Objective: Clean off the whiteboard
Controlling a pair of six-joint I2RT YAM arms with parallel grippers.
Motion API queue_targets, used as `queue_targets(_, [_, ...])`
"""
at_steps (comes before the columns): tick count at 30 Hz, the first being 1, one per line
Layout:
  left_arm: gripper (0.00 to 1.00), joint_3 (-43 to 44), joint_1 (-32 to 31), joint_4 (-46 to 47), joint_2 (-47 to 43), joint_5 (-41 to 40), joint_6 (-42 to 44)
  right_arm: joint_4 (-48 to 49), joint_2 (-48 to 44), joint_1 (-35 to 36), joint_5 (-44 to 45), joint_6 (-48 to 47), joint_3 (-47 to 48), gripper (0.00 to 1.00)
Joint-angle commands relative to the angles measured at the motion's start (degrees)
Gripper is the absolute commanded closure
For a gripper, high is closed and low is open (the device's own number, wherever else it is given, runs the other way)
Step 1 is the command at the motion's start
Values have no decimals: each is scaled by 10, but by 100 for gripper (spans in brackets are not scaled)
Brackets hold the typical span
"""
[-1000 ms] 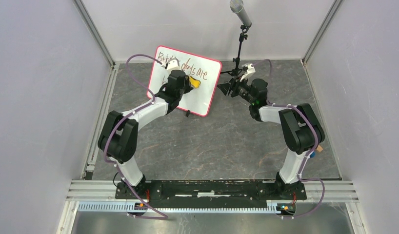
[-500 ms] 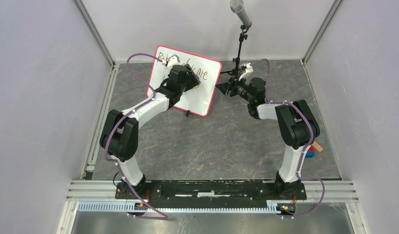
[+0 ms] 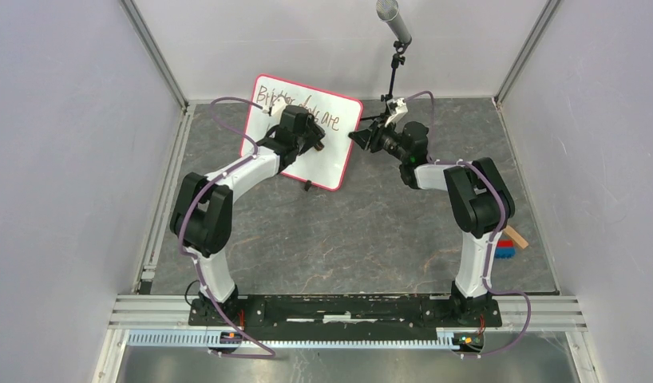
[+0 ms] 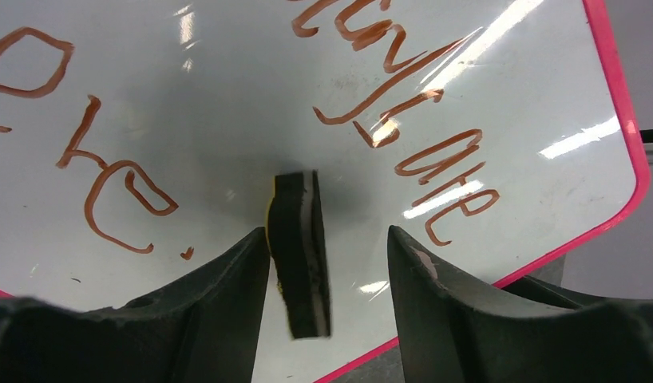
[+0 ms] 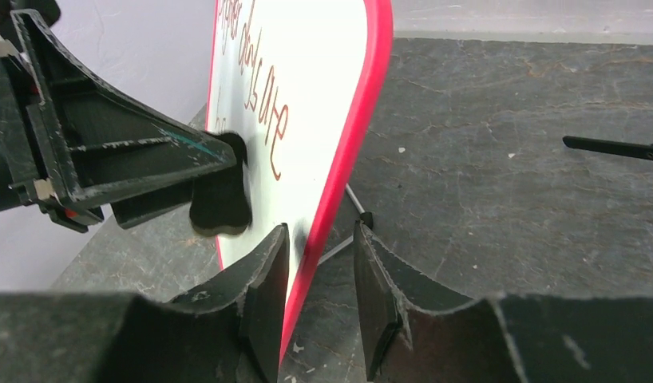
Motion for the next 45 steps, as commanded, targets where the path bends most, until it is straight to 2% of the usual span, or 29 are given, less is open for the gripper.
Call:
queue_targets(1, [38,24,2,0,9,0,-39,2,11,9,-3,-10,32,60])
queue_targets(11, [25,4,0,22,-35,10,52,-3,8,10,-3,-15,34,65])
queue_targets(15, [22,-1,-4,37,-34,66,43,-5,11,10,-2,-14,36,65])
queue_targets(26, [19,-10,-35,53,-43,103,51,-9,7,10,-3,-19,33,67])
queue_targets(29, [16,-26,-33,43,-75,79,88,-13,6,10,-4,-21,35,67])
queue_targets(32, [14,-66,-31,11,-125,17,134,-17,4,10,-3,-24,35,68])
queue_targets(35, [15,-111,-23,-1,-171,-9,150,-17,5,10,-5,-23,37,68])
queue_targets(36, [16,-122,-18,-8,-178,-6,143,-16,5,10,-6,-22,36,68])
queue_targets(41, [4,-151,17,-2,-159,81,98,-10,-1,10,-7,-22,25,68])
queue_targets(45, [4,-153,17,9,-132,103,93,-13,-3,10,-7,-25,22,68])
